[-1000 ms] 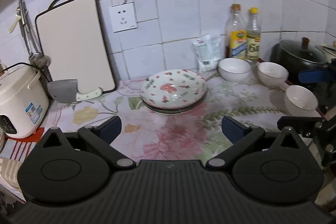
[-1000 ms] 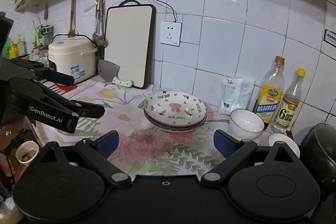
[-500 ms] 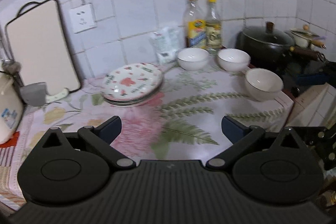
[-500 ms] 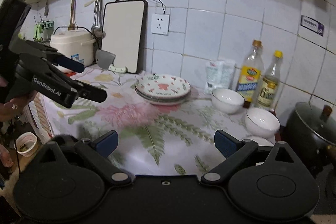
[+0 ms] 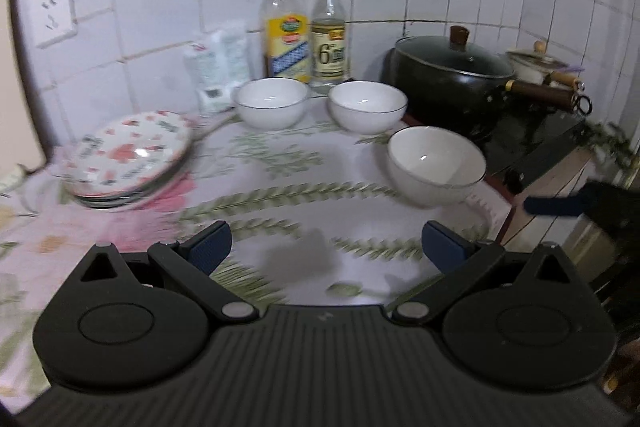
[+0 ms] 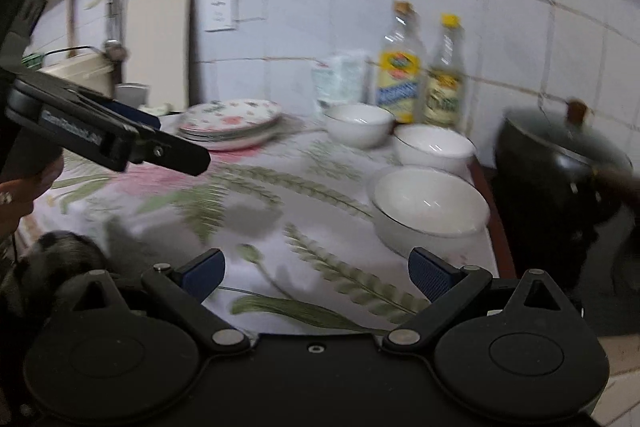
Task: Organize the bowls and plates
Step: 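Withdraw the left tool and move it toward the large white bowl, then grasp the rim of the large white bowl with the left gripper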
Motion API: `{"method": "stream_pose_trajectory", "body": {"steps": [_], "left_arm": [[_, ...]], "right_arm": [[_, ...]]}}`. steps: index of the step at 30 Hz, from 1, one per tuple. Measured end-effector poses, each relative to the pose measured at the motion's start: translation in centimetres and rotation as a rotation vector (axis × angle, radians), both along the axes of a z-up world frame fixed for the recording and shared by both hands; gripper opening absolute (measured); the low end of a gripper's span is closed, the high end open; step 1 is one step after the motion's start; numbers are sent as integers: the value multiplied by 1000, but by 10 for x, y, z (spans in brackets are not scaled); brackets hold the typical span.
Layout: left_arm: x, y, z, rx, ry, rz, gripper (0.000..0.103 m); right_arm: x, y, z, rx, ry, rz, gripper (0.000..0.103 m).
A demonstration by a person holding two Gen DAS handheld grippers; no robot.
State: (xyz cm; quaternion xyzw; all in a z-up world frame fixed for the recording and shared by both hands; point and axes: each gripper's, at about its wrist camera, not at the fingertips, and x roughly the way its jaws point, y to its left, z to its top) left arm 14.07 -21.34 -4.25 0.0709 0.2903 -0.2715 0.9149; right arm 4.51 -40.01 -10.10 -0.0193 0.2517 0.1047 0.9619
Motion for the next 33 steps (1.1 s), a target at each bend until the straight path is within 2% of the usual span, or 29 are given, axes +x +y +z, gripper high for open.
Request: {"method": "stream_pose_trajectory", "body": {"steps": [5,9,13,15,17,20,24,26,29,33], "left_arm": [[31,-36,-21,-65,12,5,100],[54,-62,-33,-87,18,12,100],[75,-79,-44,-107,67,19,91],[84,-86,-51,-113,90,21,85],[91,-91,-58,-116,112,24,74],[97,-94,-64,-152,139,10,61],[99,-99,-65,-171,135,-16,45],[98,-101,-65,-182,141,-39,30],[95,-105,-63,-175,136,-62,18],[87,-108,-62,-145,108,-67,17]], "right_arm": [[29,-28,-29,13,2,-86,100],[51,-40,-46,-9,-24,-119,100],[72,-47,-55,-1,-30,-132,100],[81,-50,-58,12,-30,-135,100],[87,-52,-62,18,-41,-131,100],[95,-54,-65,26,-49,-121,101],[105,-58,-68,34,-56,-118,101],[108,-60,-69,47,-62,-119,102],[109,-60,-69,59,-63,-117,102],[107,-55,-67,63,-52,-131,102]]}}
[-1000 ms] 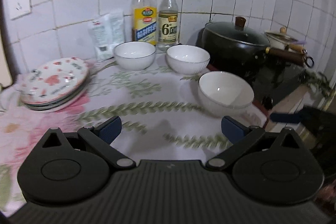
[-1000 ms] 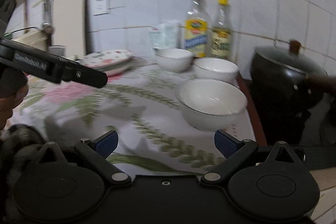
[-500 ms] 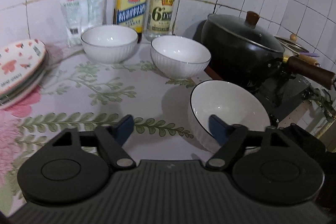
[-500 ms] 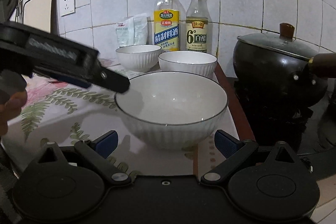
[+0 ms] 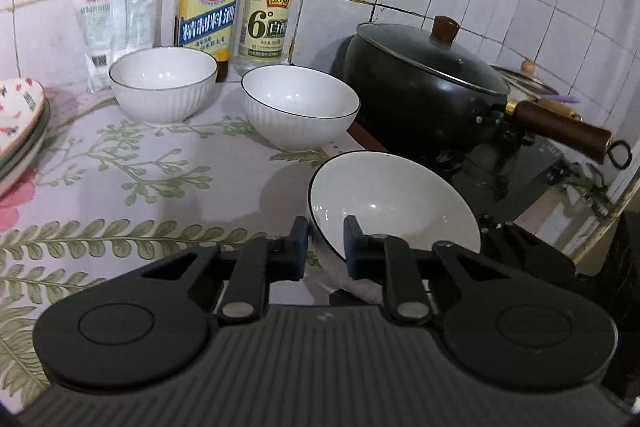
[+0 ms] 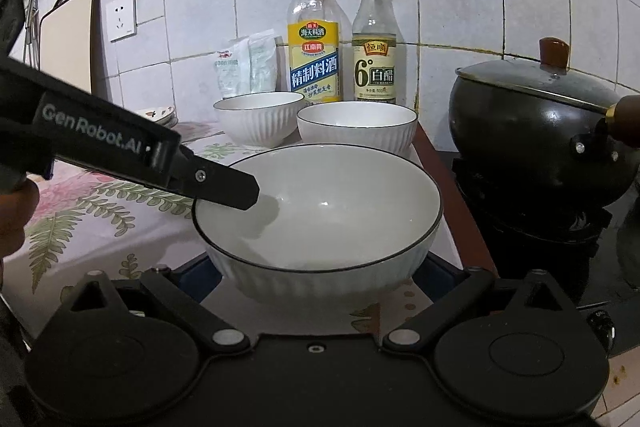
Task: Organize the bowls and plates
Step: 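Grasp the rim of the large white bowl with the left gripper, then carry the white bowl beside the plate stack and set it down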
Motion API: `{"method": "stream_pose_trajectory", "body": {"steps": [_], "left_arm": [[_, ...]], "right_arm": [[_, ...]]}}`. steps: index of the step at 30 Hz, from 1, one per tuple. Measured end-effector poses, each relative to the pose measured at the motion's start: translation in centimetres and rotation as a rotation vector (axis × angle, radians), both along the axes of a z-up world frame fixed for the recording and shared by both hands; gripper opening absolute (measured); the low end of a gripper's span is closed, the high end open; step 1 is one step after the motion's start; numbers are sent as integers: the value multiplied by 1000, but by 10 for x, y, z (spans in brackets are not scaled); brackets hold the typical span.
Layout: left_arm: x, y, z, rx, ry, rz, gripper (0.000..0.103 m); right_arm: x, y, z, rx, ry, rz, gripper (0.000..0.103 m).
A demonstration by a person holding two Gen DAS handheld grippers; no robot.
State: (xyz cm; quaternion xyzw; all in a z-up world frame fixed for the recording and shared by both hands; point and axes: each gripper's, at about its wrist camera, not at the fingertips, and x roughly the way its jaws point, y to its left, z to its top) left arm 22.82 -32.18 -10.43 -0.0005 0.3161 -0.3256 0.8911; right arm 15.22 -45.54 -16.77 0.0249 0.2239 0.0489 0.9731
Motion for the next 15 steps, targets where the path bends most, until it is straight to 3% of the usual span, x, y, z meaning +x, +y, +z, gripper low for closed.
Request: {"method": "stream_pose_trajectory", "body": {"steps": [7,15], "left_arm": [[-17,16,17,32,-66,9,18],[-40,56,48,53,-104,45,18]], "right_arm": [[-7,12,12,31,-8,10,102],[-19,51,51,-23,-14,61,102]]}}
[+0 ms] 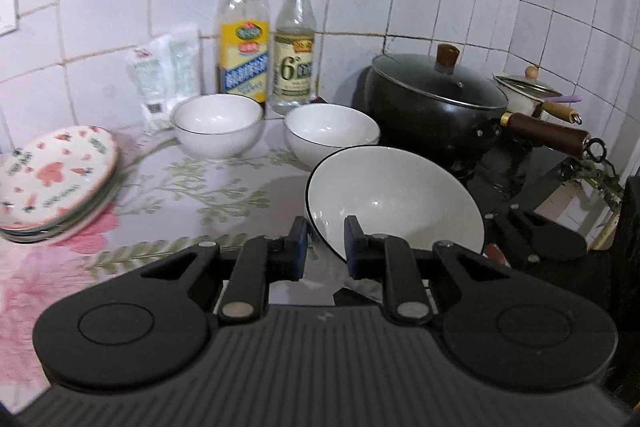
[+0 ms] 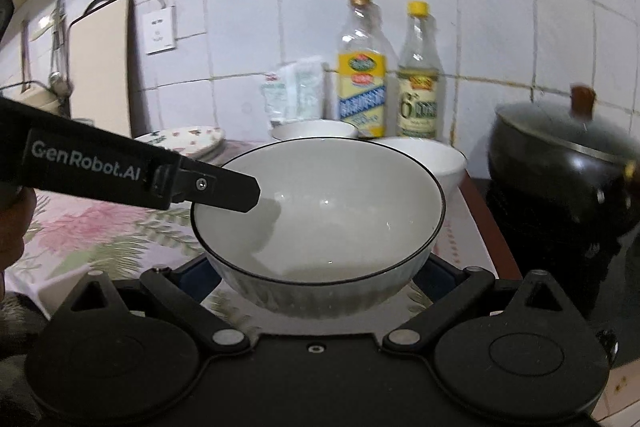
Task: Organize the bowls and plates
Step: 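Carry the white bowl beside the plate stack and set it down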
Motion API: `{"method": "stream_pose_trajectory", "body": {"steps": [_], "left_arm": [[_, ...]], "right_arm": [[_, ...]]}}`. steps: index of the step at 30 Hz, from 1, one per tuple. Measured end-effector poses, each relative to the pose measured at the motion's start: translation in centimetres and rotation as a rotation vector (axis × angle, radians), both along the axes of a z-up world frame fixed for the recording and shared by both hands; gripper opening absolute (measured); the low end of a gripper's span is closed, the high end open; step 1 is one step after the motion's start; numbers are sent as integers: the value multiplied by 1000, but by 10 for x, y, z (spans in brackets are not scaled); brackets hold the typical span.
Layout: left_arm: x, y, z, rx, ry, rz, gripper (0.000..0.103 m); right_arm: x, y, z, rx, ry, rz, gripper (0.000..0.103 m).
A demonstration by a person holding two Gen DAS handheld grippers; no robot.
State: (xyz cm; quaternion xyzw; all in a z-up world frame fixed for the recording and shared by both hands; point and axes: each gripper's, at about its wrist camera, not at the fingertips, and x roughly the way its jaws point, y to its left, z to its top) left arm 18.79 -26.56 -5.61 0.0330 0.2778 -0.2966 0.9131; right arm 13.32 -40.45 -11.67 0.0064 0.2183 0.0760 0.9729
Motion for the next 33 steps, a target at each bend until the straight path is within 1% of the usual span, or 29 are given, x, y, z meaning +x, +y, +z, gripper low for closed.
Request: {"method": "stream_pose_trajectory", "body": {"steps": [3,8,11,15,19,23,28,33], "left_arm": [[-8,19,15,-4,-17,19,18],[-23,53,38,-15,-58,63,18],[-27,74,47,-9,-76,93,18],[-24,98,51,-2,-68,130,18],[-8,118,46,-15,-29,160,18],[14,131,33,-33,5,181,18],[39,136,11,-48,45,197,18],[58,133,-11,-42,50,215,18]], "right_arm": [[-3,19,18,-27,-4,21,102],[-7,50,42,-31,-31,73,102],[-4,70,52,-18,-38,105,102],[2,95,57,-14,-36,139,102],[16,113,53,-5,-13,158,102],[37,123,44,-4,8,174,102],[63,126,27,-1,47,195,102],[83,127,10,-14,64,199,102]]}}
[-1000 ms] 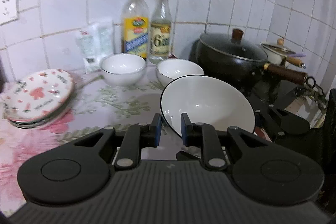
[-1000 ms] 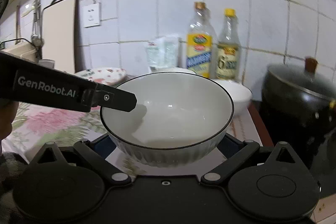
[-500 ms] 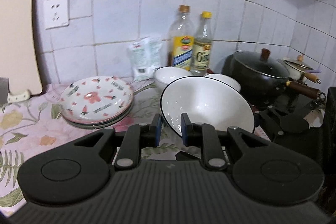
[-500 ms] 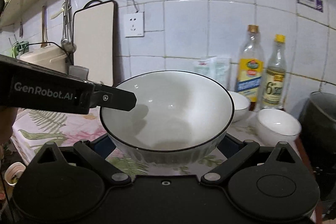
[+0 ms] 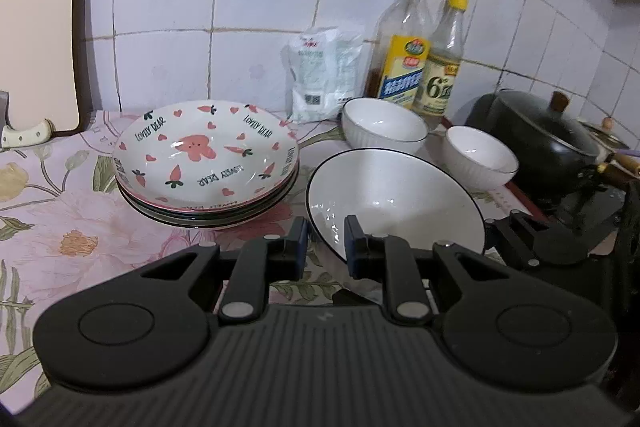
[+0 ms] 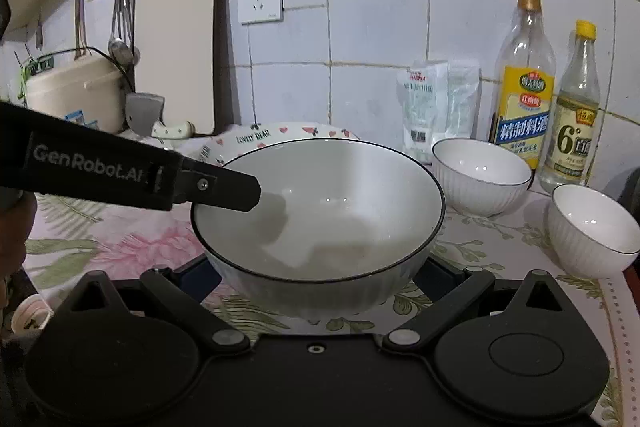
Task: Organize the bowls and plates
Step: 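Carry the white bowl beside the plate stack and set it down, then move the left gripper to the white bowl beside the black pot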
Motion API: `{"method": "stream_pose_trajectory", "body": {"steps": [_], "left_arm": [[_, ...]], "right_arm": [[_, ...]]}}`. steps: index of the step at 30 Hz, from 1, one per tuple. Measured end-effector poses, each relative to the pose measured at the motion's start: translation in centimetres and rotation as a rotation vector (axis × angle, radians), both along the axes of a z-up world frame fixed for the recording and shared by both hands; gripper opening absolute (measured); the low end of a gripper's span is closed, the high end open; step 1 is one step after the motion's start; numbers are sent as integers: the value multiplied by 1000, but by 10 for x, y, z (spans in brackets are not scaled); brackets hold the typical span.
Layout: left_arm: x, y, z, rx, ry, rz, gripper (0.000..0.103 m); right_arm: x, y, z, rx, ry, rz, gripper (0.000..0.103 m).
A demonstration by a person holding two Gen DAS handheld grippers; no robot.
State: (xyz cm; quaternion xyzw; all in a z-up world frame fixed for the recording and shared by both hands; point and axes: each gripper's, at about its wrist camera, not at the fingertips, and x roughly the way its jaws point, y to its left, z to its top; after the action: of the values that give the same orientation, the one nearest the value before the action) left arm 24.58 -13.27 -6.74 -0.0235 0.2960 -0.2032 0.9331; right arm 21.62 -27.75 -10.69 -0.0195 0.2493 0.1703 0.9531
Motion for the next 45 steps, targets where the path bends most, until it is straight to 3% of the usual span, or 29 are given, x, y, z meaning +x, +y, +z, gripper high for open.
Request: {"method": "stream_pose_trajectory", "body": {"steps": [15,22,32,45], "left_arm": [[26,-7,-37,21,54,3,18],[20,-3,-30,12,85,-5,18],[-26,5,17,56,50,-20,21],[-88,-19,87,84,-15,-129,27]], "right_arm": [[29,-2,-32,-16,96,16,102],[16,-8,-29,-15,78,24,101],[-38,-51,21,32,50,-29,101],[-79,-113,97,171,120,-144,101]]}}
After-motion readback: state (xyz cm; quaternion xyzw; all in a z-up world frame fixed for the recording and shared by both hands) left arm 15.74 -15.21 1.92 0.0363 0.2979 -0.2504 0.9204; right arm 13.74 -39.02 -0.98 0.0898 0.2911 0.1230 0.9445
